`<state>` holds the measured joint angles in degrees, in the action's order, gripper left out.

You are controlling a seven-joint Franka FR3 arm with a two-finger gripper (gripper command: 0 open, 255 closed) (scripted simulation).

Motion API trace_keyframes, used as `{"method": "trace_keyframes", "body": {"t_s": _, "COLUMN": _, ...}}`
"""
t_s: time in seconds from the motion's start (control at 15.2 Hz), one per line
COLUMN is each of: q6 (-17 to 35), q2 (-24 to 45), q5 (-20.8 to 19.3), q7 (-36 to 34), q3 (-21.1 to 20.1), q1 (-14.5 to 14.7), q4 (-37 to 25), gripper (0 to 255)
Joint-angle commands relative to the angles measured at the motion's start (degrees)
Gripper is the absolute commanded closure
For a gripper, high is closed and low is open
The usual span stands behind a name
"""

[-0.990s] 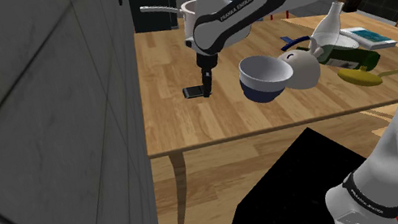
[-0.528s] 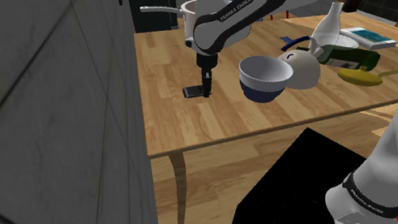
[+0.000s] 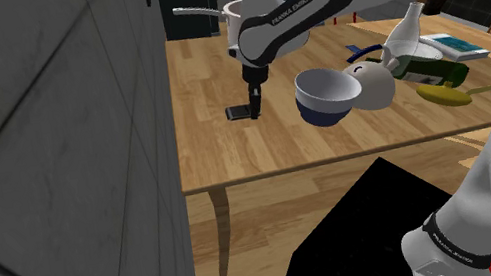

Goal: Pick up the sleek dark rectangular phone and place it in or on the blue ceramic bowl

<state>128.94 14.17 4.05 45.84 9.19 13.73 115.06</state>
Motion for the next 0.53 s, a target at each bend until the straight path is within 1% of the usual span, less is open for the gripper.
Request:
{"method": "trace_keyframes", "body": {"t_s": 0.0, "q6": -0.98, "q2": -0.69, "q5": -0.17, "q7": -0.11, "q3": 0.06, "q1": 0.03, "q4": -0.32, "gripper": 255}}
{"method": "trace_keyframes", "body": {"t_s": 0.46, "q6": -5.79, "q2": -3.3, "q5": -0.85, "q7": -0.62, "q3": 0.23, "q1": 0.16, "q4": -2.56, "gripper": 255}}
